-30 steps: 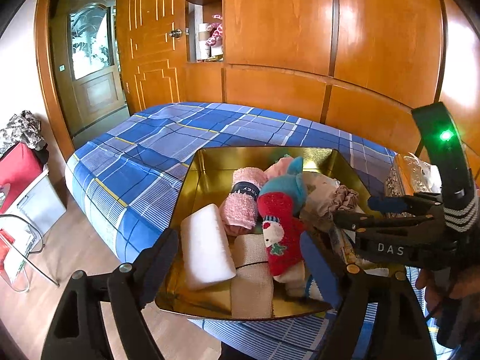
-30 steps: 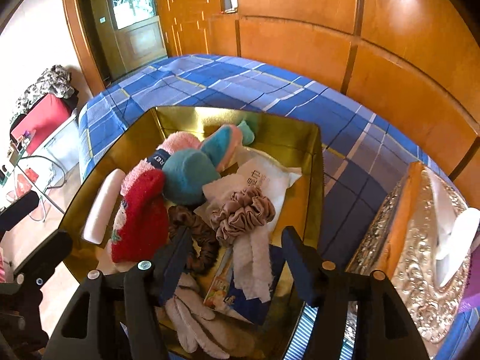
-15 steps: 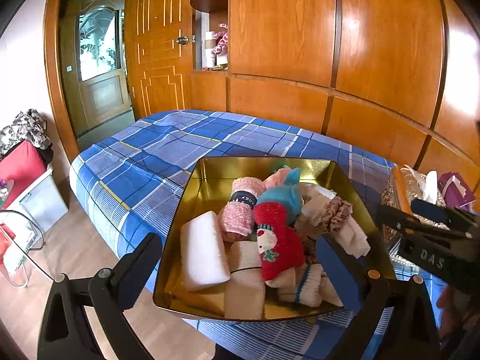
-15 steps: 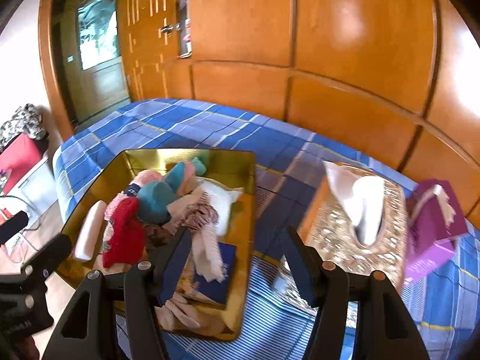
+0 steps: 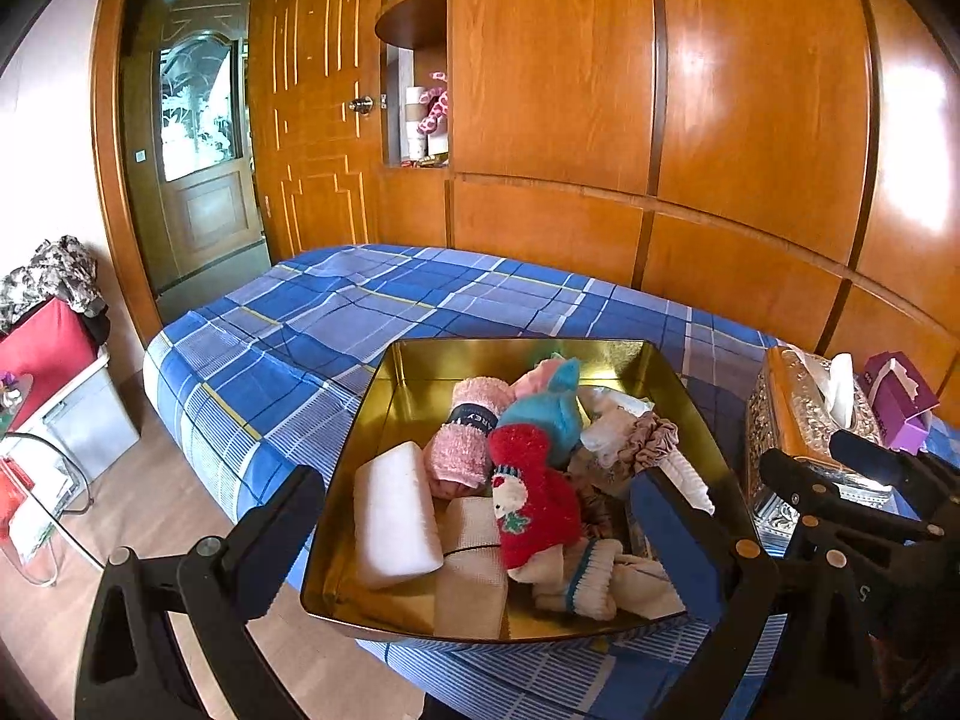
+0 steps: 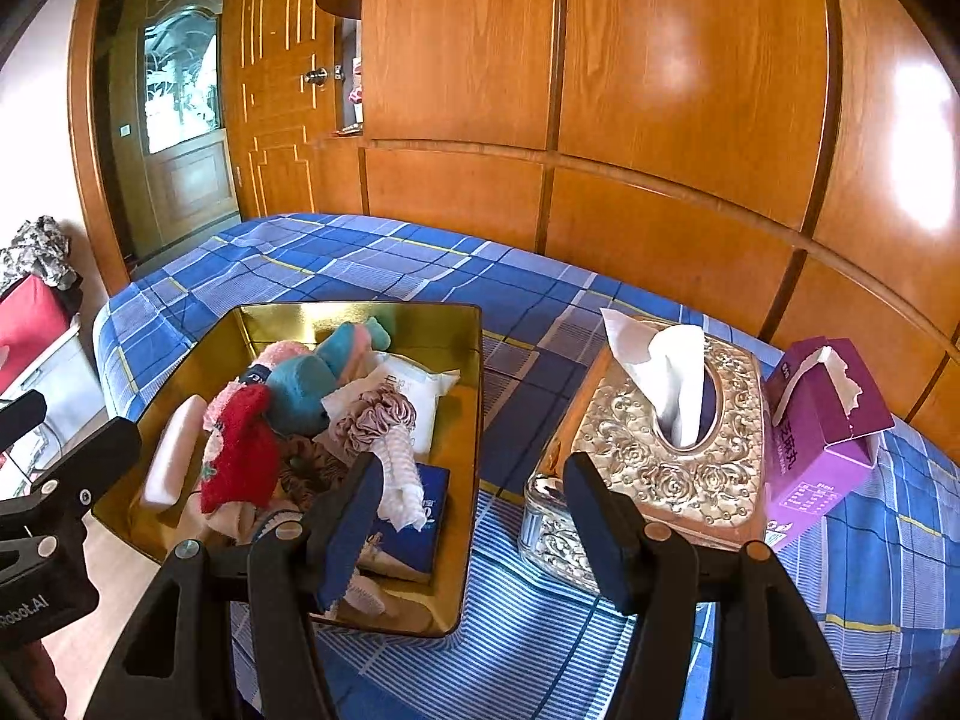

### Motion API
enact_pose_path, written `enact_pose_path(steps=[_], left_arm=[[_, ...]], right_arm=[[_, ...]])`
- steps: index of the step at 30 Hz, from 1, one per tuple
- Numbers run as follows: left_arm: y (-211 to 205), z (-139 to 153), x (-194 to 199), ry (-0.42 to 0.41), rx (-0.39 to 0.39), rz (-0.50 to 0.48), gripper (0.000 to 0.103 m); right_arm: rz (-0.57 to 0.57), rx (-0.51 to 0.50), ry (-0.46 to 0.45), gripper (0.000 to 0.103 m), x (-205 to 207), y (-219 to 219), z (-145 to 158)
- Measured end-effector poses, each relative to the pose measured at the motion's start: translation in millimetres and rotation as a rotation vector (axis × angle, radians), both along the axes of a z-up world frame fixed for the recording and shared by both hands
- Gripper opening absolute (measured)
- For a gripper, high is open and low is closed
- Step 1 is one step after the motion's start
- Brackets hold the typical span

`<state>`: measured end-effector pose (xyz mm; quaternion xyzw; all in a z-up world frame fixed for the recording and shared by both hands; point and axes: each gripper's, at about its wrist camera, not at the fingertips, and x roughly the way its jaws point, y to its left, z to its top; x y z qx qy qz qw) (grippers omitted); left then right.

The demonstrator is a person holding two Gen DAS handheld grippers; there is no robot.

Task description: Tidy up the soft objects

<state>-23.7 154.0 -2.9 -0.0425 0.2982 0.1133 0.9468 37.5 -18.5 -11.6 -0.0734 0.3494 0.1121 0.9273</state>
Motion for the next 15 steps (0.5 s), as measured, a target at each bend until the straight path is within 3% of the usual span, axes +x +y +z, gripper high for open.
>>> enact_pose_path(steps=[15], left_arm=[[-2.8,-1.3,-0.4,0.011,0.025,0.018,0.103]], right_arm=[[0.000,0.012,0.003,0.063,-1.6,-2.4,1.0]])
